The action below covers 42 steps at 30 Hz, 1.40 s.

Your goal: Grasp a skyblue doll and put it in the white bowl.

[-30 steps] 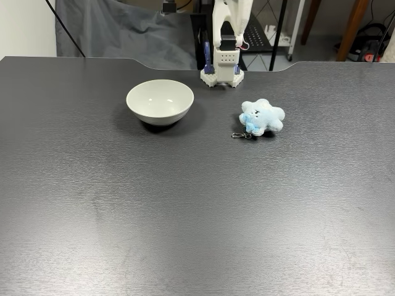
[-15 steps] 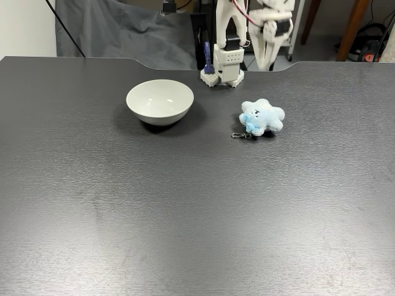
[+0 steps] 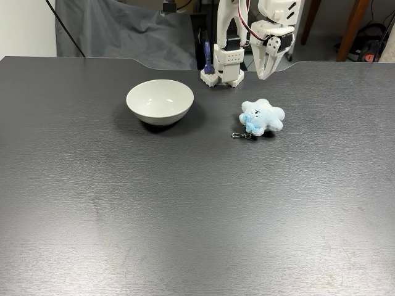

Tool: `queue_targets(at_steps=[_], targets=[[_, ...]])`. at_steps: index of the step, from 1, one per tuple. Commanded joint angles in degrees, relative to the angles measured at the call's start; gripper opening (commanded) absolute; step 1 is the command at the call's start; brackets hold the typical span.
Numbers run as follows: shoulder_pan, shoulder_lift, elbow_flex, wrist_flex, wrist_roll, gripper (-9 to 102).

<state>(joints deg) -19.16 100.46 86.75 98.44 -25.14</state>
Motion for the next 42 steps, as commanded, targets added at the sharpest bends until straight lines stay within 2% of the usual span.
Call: queue_targets(at_steps=[1,6,14,17,23,26,35,42], targets=[[-0.53,0.62,-3.34,2.64,-5.1,-1],[-0.09,0.62,-3.34,2.64,-16.88,-1],[0.35,0.62,-3.25,2.64,-18.98,3],[-0.09,0.62,-3.25,2.64,-19.51,13],[0.44,0.44,-1.32,2.72,-21.27,41],[0.44,0.53,2.02,2.46,-21.09,47],[0.44,-0.53,3.08,2.46,-21.88,48],[1.05,-11.25,2.9,2.46,-22.15,49]])
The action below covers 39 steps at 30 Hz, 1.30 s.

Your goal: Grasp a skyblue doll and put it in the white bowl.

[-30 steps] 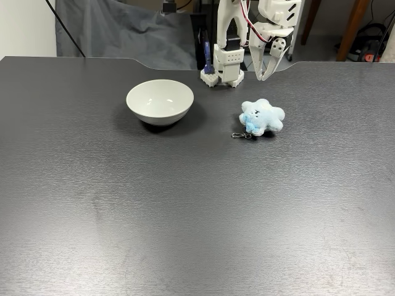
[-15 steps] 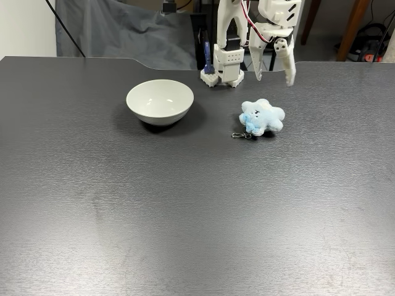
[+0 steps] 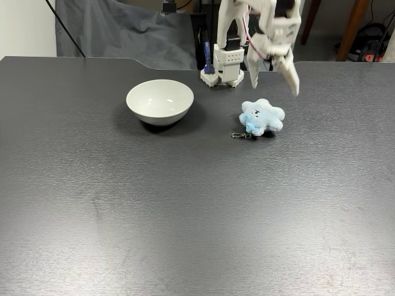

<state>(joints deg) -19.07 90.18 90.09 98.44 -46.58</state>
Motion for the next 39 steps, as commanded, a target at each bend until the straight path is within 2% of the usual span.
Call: queue_targets(at_steps=[1,25,32,39], targets=[[1.14,-1.14,-0.53,2.46,-0.7,49],[1.05,-9.93,-0.53,1.49,-2.64,48],[1.14,-9.4,-0.44,-5.54,-2.9,48],[1.14,-9.32,-0.44,-5.98,-2.81,48]])
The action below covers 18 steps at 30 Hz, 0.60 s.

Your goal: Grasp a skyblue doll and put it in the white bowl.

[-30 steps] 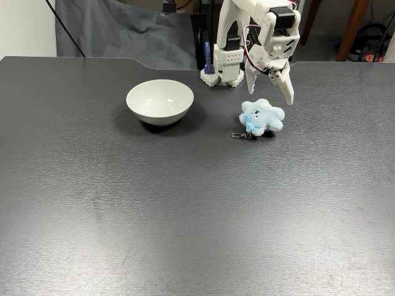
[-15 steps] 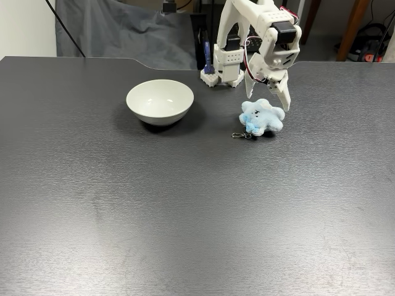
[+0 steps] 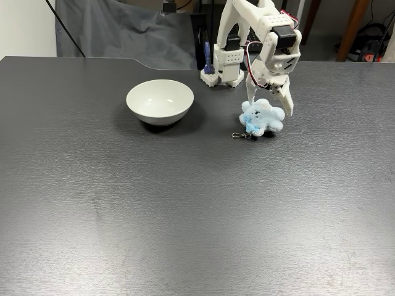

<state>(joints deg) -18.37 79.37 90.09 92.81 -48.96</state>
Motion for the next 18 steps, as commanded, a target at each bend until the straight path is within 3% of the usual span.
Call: queue_targets(at_steps=[1,18], targets=[[0.44,1.41,-0.44,-0.35,-0.44,48],[0.7,-3.78,-0.44,-1.05,-0.62,48]])
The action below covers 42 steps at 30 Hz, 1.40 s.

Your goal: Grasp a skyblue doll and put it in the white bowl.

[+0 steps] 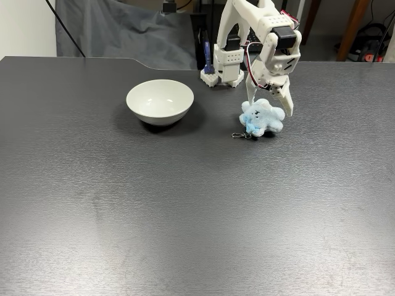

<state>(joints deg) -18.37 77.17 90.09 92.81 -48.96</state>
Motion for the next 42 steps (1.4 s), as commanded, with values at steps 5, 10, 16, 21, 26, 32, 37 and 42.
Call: queue_targets(at_steps=[5,10,16,21,26,32,37,42], targets=[[4.04,-3.96,-0.44,-6.15,-0.62,48],[7.73,-4.22,-0.35,-9.32,-0.79,48],[8.26,-4.22,-0.35,-9.4,-0.79,45],[8.26,-4.22,-0.35,-9.4,-0.79,21],[8.26,-4.13,-0.44,-9.4,-0.09,-3],[8.26,1.14,-3.69,-8.7,0.35,-1],[7.56,15.82,-5.36,-8.09,4.13,-1],[11.34,16.96,-5.36,-8.0,8.61,-1]])
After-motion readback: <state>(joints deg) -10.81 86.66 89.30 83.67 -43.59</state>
